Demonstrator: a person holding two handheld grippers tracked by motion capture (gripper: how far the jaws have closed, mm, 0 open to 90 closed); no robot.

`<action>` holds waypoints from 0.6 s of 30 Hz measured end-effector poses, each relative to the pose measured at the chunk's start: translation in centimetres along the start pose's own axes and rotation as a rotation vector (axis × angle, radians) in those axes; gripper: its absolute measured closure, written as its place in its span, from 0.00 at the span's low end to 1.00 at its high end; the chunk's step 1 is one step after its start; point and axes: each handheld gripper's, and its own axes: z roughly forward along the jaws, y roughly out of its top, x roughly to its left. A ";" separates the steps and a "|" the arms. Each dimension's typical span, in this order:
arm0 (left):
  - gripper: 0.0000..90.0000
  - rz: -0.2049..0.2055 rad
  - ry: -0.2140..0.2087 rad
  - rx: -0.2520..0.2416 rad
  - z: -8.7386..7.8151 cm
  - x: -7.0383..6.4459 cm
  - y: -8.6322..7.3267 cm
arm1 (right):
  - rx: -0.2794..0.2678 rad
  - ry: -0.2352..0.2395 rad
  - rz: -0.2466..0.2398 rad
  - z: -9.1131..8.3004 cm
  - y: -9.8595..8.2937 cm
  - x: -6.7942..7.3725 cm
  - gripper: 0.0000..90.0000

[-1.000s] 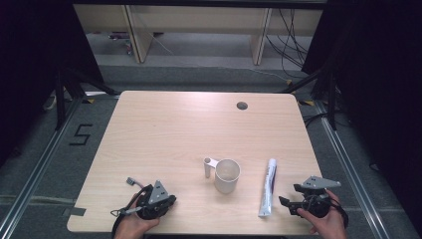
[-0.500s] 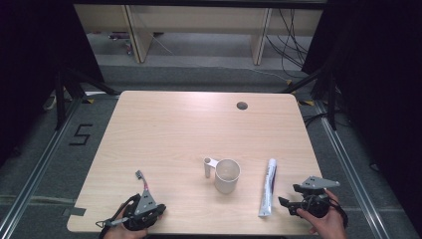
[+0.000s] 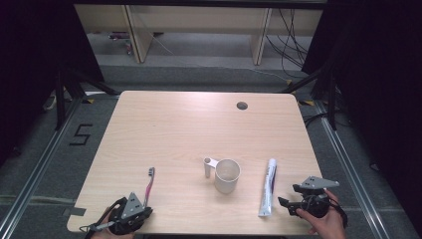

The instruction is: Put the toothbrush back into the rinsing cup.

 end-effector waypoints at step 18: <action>0.68 -0.065 0.056 0.054 -0.8 2.6 2.5 | 0.007 0.014 -0.001 0.1 0.0 0.1 0.27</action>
